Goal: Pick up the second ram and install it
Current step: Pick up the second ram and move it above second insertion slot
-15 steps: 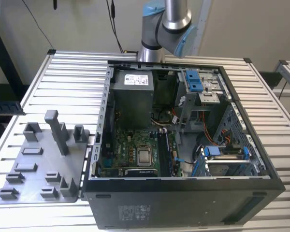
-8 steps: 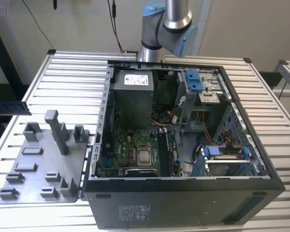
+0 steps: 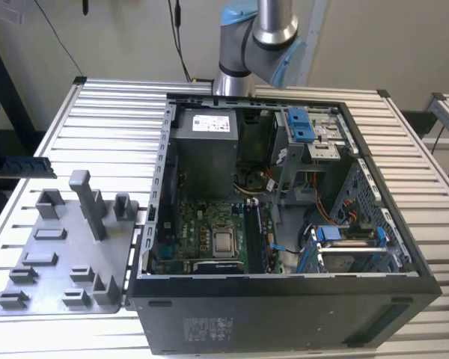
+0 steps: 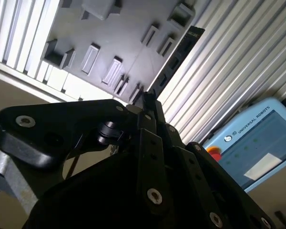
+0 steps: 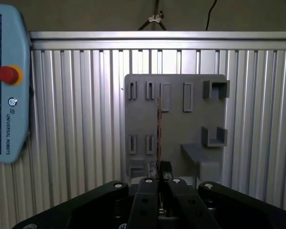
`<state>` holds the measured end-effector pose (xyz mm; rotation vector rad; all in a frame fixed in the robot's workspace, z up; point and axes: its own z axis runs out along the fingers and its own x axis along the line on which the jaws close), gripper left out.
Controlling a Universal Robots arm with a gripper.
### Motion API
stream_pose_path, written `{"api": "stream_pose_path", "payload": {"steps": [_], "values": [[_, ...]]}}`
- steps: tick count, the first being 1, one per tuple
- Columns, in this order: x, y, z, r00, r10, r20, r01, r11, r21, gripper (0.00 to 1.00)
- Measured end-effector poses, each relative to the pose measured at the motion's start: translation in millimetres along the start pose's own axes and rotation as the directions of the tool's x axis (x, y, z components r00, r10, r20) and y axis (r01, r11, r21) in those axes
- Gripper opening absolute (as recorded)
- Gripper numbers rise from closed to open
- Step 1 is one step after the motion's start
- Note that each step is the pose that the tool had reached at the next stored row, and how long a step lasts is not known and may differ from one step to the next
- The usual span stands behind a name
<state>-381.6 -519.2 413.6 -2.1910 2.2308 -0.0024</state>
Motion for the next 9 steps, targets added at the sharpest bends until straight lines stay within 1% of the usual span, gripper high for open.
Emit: {"api": "stream_pose_path", "payload": {"steps": [5, 9], "values": [[-0.2, -8.9, 0.2, 1.0, 0.0, 0.0001, 0.0, 1.0, 0.0, 0.14], [-0.3, -18.2, 0.2, 1.0, 0.0, 0.0, 0.0, 1.0, -0.0002, 0.14]]}}
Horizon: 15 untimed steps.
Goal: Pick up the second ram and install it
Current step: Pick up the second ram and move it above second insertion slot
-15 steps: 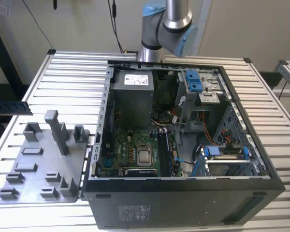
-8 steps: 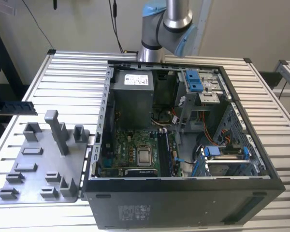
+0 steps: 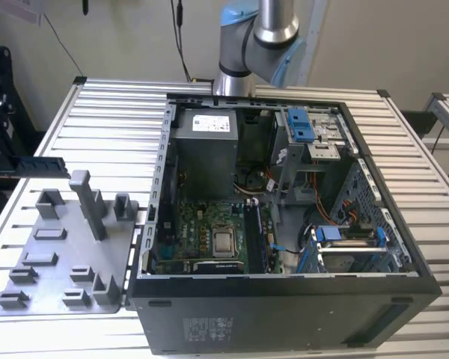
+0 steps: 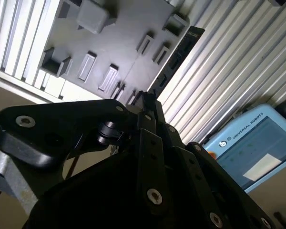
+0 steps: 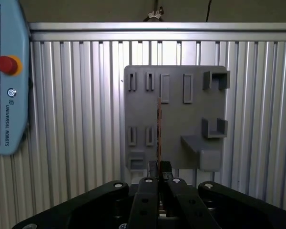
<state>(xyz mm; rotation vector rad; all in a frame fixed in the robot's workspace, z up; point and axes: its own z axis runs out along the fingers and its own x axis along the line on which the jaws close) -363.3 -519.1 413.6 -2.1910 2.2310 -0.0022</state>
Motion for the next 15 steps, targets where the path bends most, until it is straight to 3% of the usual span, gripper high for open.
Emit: {"api": "stream_pose_path", "payload": {"steps": [15], "values": [[-0.6, -33.0, 0.4, 1.0, 0.0, 0.0, 0.0, 1.0, -0.0003, 0.14]]}}
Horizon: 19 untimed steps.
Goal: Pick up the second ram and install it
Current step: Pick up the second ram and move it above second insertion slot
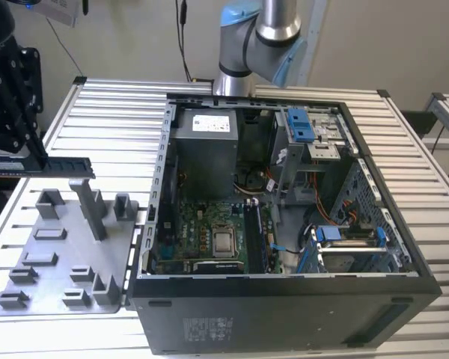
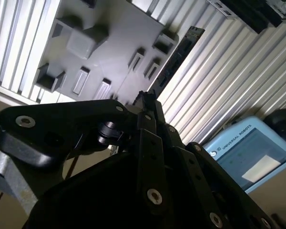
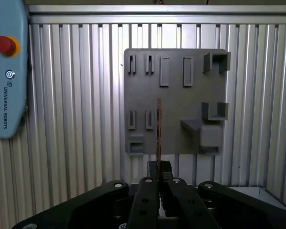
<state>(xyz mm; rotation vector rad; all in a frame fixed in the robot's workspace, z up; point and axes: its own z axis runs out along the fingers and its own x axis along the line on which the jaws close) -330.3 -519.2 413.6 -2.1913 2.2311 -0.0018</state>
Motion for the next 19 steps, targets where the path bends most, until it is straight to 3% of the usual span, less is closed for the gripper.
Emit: {"api": "stream_pose_path", "payload": {"steps": [19], "values": [[-0.8, -39.8, 0.4, 1.0, 0.0, 0.0, 0.0, 1.0, -0.0002, 0.14]]}}
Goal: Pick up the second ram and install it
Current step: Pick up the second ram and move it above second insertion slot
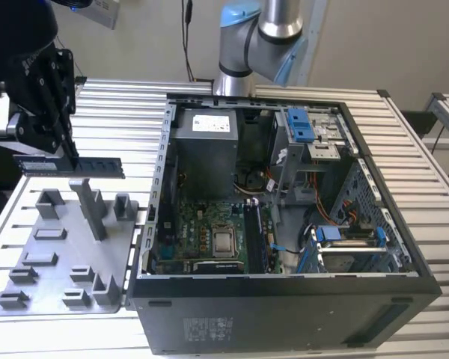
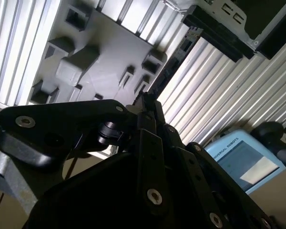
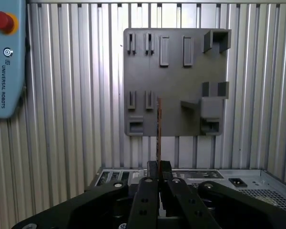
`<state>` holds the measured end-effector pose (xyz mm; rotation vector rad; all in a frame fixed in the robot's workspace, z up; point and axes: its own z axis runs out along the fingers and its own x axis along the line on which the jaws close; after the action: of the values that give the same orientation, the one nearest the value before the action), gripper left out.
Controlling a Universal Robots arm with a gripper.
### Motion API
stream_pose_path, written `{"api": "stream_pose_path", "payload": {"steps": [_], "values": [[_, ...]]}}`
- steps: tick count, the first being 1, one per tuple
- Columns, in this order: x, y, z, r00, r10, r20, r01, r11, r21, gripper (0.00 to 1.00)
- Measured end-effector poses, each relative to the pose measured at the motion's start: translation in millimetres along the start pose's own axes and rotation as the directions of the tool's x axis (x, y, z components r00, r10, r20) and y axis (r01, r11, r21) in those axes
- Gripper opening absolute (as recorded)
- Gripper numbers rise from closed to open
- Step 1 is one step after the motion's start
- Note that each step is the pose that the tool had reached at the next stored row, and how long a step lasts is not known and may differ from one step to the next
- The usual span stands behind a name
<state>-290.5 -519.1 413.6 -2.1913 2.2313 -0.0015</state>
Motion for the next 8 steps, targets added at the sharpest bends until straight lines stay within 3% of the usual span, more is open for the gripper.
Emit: {"api": "stream_pose_path", "payload": {"steps": [8], "values": [[-0.3, -17.2, 0.2, 1.0, 0.0, 0.0001, 0.0, 1.0, 0.0, 0.14]]}}
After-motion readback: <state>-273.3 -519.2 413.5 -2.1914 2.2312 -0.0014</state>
